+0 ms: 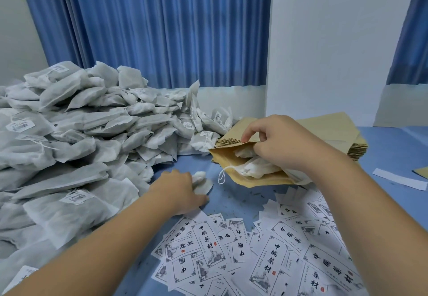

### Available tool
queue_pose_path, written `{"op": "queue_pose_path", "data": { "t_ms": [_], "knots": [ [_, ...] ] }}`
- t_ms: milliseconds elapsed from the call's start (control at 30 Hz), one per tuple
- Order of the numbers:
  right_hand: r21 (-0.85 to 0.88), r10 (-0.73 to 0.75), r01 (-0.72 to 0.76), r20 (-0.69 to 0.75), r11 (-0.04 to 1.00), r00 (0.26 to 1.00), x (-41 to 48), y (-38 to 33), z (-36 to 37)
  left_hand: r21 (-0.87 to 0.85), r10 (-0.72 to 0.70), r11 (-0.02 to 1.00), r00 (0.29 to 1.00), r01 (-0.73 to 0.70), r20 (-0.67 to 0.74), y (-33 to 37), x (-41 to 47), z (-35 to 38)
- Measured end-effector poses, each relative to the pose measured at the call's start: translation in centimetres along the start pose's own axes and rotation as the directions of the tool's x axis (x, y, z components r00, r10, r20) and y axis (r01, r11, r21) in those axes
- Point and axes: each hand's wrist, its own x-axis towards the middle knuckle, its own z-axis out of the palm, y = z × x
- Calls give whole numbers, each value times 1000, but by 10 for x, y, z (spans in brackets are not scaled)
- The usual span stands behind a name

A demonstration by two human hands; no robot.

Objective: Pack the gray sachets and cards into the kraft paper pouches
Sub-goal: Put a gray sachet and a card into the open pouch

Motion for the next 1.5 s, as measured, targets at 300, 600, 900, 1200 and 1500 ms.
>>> {"op": "queue_pose_path", "data": {
  "t_ms": [300, 600, 900, 1200, 1500],
  "knots": [
    [15, 4, -4, 2, 1000, 1000, 0, 1, 0, -91, 21, 996, 999, -23, -24, -12, 0, -1],
    [-14, 54, -55, -58, 998, 997, 2, 3, 0, -393, 48, 834, 762, -386, -646, -22, -42, -25],
    [-20, 27, -28, -37, 999, 999, -1, -1, 0, 25, 454, 764, 509, -645, -731, 27, -65, -46],
    [-80, 45, -53, -97, 995, 994, 1, 2, -3, 272, 612, 772, 556, -574, -563, 36, -56, -40],
    [-127, 63, -79, -124, 989, 990, 0, -1, -2, 39, 365, 907, 737, -419, -569, 79, -45, -54]
  ]
}}
